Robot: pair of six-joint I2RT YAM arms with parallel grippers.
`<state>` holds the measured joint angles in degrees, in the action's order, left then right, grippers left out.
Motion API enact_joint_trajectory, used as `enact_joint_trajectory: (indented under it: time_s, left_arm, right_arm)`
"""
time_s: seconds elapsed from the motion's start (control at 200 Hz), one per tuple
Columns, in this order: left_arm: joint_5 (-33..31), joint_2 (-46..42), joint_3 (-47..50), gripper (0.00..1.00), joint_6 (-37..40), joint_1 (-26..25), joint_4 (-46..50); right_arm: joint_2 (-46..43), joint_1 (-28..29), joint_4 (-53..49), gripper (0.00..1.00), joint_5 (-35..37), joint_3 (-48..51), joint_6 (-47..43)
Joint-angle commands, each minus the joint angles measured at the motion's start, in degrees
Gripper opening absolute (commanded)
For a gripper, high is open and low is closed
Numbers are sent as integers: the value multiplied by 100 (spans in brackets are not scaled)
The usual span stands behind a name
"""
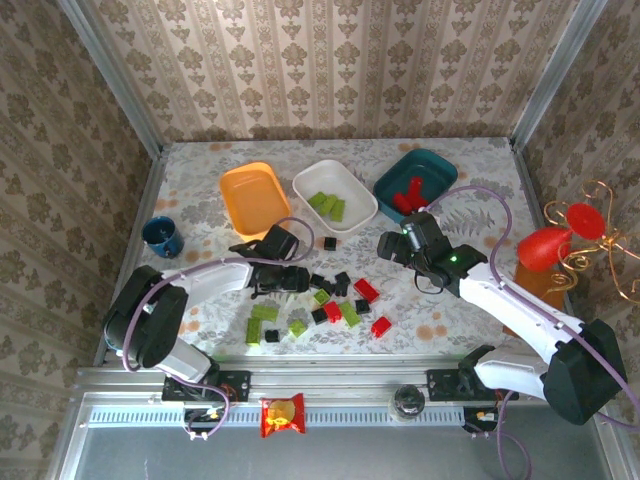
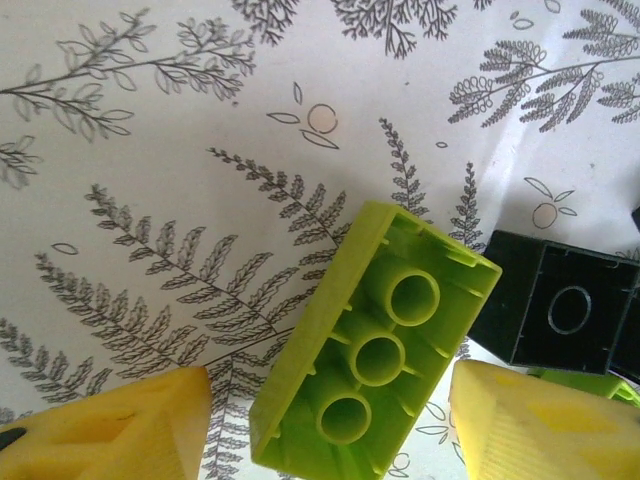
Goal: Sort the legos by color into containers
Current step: Pick up the lego from the center of the table.
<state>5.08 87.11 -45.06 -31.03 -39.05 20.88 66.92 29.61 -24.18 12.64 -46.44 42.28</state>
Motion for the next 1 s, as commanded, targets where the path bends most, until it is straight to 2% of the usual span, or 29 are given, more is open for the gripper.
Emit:
enact_joint_trajectory:
  time_s: [0.0,0.19,0.37,0.575,0.765,0.995]
  left_arm:
    - [-232,243,-11,65,264,-78,33]
    - [-528,355,-38,54,504,-221,-12]
    - [-542,218,-25,42,498,-225,-80]
    - [-587,-192,-401,34,526,-199,219]
    - [-489,-220,-1514,33,832,1,417]
    - [-157,1392,-3608,33,1207,185,450]
  right_arm:
    - [-64,-25,-24,91,41,-32,122]
    - [-108,-25,-36,91,62,3,131]
    - [-102,-25,-25,91,49,3,140]
    - [-103,-29,10,91,51,34,148]
    - [-165,-34,43,91,47,88,175]
    - [-161,-43,23,91,29,143,210]
